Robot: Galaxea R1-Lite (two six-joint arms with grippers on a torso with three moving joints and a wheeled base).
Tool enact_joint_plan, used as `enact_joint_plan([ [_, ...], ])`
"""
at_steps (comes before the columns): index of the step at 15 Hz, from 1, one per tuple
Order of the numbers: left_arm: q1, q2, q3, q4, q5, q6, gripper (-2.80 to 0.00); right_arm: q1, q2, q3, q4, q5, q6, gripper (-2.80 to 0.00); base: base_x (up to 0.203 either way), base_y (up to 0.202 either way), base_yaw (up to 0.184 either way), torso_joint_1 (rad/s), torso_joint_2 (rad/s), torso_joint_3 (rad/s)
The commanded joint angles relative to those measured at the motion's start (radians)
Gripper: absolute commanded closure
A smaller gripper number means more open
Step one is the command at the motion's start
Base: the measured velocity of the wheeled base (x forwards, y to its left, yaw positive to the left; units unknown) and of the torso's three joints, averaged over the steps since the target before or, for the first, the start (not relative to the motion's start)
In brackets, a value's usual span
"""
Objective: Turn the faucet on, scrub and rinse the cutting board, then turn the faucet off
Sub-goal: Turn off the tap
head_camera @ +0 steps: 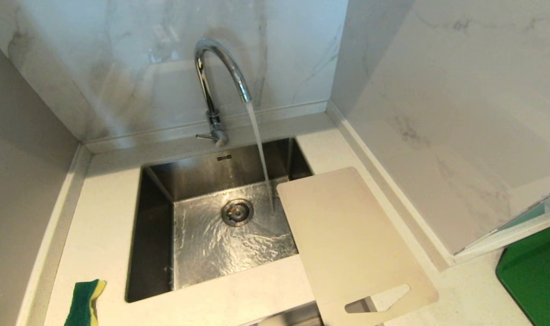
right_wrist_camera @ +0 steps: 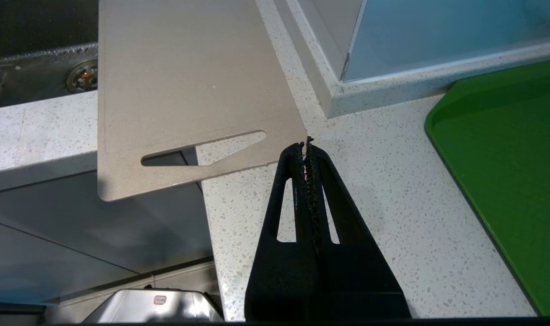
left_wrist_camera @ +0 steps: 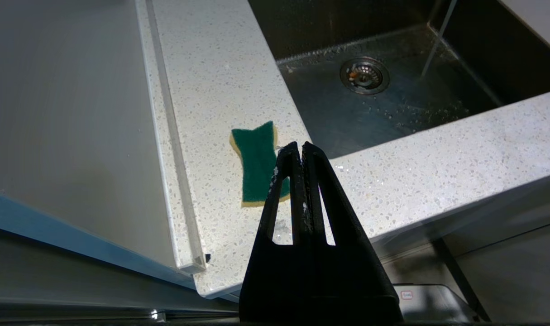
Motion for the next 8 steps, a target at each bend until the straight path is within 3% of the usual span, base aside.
enact_joint_plan([
  [1, 0.000, 0.001, 0.002, 0.000, 0.000, 0.000, 0.00, 0.001, 0.000, 0.000, -0.001, 0.001, 0.000, 0.00, 0.000, 0.000, 0.000, 0.000, 0.00, 0.000],
  [5, 0.000, 0.001, -0.011, 0.007, 0.003, 0.029, 0.00, 0.001, 0.000, 0.000, -0.001, 0.001, 0.000, 0.00, 0.000, 0.000, 0.000, 0.000, 0.00, 0.000],
  [8, -0.001, 0.090, -0.192, 0.062, 0.000, 0.050, 0.00, 0.000, -0.001, 0.000, -0.001, 0.001, 0.000, 0.00, 0.000, 0.000, 0.000, 0.000, 0.00, 0.000],
])
